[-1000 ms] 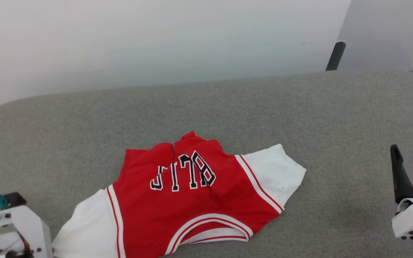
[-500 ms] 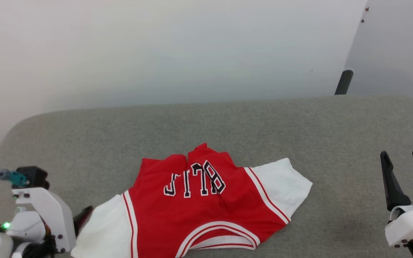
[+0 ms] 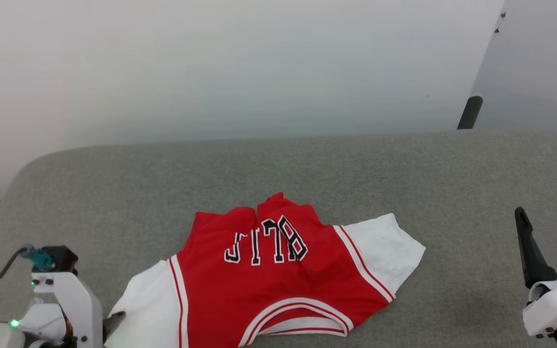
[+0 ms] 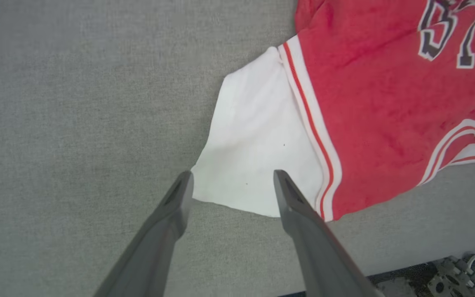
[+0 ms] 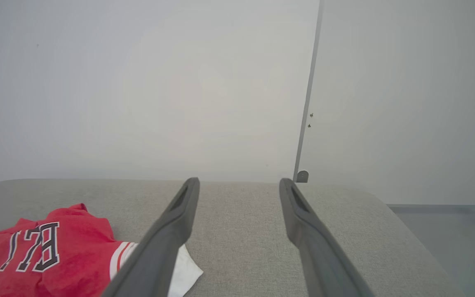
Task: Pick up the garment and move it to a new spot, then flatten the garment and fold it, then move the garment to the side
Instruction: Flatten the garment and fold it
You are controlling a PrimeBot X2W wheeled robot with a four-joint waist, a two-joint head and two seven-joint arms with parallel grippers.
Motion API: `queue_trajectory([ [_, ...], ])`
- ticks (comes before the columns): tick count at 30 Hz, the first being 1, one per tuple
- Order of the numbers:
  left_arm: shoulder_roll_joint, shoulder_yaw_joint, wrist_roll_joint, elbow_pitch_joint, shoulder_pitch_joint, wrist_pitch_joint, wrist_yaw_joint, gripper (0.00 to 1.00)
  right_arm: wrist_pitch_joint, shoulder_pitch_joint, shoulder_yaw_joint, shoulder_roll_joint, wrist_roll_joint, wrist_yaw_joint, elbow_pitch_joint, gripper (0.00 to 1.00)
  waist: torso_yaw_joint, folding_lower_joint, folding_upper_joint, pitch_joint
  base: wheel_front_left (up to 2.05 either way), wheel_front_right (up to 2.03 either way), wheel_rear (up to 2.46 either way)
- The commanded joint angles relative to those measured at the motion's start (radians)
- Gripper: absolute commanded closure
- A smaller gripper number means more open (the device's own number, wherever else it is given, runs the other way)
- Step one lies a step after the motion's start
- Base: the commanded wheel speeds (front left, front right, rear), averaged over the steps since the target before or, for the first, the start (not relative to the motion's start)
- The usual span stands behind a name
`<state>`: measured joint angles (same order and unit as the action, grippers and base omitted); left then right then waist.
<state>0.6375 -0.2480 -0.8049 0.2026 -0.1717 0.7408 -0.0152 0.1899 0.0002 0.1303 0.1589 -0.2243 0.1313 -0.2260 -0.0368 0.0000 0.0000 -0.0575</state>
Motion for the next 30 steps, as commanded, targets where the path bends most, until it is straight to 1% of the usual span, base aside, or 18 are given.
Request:
queue_trajectory([
  [1,0.002,-0.007,0.005,0.033,-0.018,0.006,0.011,0.00,0.005,-0.006,0.003,0.006,-0.005,-0.001,-0.009,0.00,-0.012,0.0000,0.0000,0.018,0.00,0.00,0.00],
  [9,-0.011,-0.037,0.014,0.215,-0.079,-0.003,0.061,0.00,0.032,-0.014,0.012,0.017,-0.014,-0.001,-0.041,0.00,-0.031,0.0000,0.0000,0.080,0.00,0.00,0.00],
  [19,-0.065,-0.060,0.002,0.430,-0.184,-0.010,0.092,0.00,0.063,-0.057,0.016,0.027,-0.014,-0.001,-0.075,0.00,-0.025,0.0000,0.0000,0.160,0.00,0.00,0.00],
  [23,-0.083,-0.071,0.003,0.519,-0.223,-0.008,0.095,0.00,0.076,-0.073,0.009,0.029,-0.017,-0.001,-0.083,0.00,-0.021,0.0000,0.0000,0.179,0.00,0.00,0.00],
  [24,-0.089,-0.071,-0.002,0.542,-0.229,-0.004,0.095,0.18,0.082,-0.079,0.005,0.029,-0.018,-0.001,-0.085,0.00,-0.021,0.0000,0.0000,0.183,0.00,0.00,0.00],
  [25,-0.097,-0.071,-0.010,0.562,-0.235,0.002,0.100,0.61,0.085,-0.082,0.002,0.029,-0.020,-0.001,-0.086,0.00,-0.021,0.0000,0.0000,0.186,0.00,0.00,0.00],
  [26,-0.105,-0.071,-0.020,0.580,-0.240,0.012,0.103,1.00,0.092,-0.088,-0.003,0.029,-0.024,-0.001,-0.087,0.00,-0.020,0.0000,0.0000,0.188,0.00,0.00,0.00],
  [28,-0.119,-0.073,-0.033,0.603,-0.250,0.025,0.110,1.00,0.118,-0.091,-0.026,0.037,-0.045,-0.001,-0.086,0.00,-0.018,0.0000,0.0000,0.191,0.00,0.00,0.00],
  [30,-0.133,-0.078,-0.042,0.614,-0.257,0.032,0.119,1.00,0.167,-0.094,-0.042,0.040,-0.076,-0.001,-0.078,0.00,-0.013,0.0000,0.0000,0.192,0.00,0.00,0.00],
])
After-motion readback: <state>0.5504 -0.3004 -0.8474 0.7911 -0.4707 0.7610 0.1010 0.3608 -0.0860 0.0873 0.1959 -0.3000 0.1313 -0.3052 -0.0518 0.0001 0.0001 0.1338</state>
